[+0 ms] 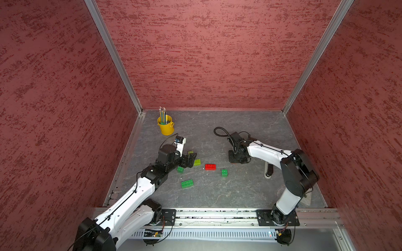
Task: Assemble a spoon with lego
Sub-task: Place the lego brick at the center of the board.
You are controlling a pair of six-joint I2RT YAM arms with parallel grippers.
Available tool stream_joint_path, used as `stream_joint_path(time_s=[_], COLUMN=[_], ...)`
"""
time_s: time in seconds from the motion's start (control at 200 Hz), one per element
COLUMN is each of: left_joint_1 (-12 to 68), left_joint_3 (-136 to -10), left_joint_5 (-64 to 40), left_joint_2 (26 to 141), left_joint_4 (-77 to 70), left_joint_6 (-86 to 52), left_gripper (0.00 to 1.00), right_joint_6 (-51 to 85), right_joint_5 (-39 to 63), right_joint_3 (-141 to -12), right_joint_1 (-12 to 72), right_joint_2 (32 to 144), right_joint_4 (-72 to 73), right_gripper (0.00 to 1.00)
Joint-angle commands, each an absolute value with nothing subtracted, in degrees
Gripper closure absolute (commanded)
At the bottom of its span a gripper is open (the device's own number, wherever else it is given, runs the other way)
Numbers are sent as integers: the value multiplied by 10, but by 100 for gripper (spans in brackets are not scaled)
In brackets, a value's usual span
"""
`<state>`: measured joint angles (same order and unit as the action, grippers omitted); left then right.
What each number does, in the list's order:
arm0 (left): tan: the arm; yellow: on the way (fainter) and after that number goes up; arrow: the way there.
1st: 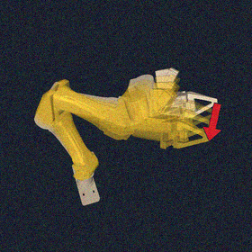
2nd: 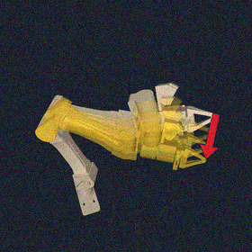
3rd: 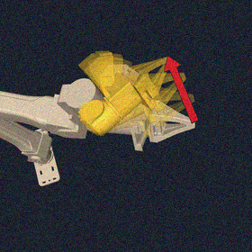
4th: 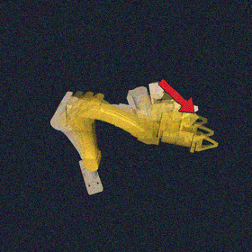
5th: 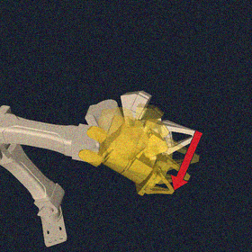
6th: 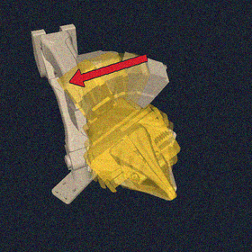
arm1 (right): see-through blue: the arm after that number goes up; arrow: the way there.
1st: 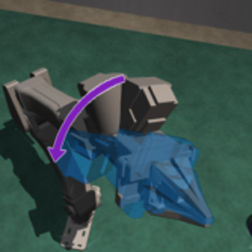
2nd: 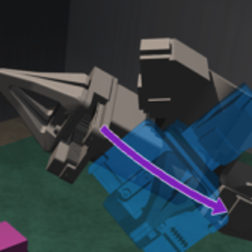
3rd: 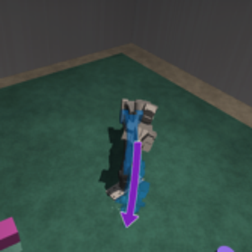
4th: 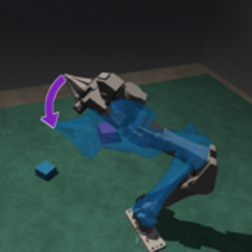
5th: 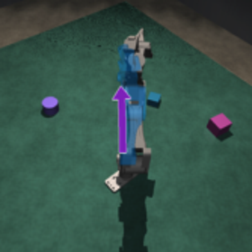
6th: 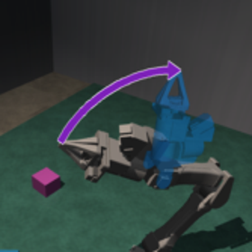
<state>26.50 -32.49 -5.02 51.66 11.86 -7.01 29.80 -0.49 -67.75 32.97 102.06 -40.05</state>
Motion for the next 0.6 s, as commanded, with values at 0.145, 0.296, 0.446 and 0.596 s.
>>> stream_joint_path(time_s=[0.145, 0.296, 0.446, 0.596], left_joint_1=[269, 268, 268, 268], left_joint_3=[-336, -335, -333, -334], left_joint_5=[-36, -40, -41, -38], left_joint_2=[517, 524, 525, 523], left_joint_4=[112, 109, 107, 110], left_joint_6=[-54, -54, -57, -57], left_gripper=[0, 0, 0, 0], right_joint_6=[331, 336, 335, 334], right_joint_5=[-51, -52, -56, -59], right_joint_3=[-757, -759, -758, -763], right_joint_1=[338, 339, 340, 344], right_joint_2=[1078, 1090, 1099, 1105], right_joint_4=[-407, -405, -410, -416], right_gripper=[72, 71, 71, 68])
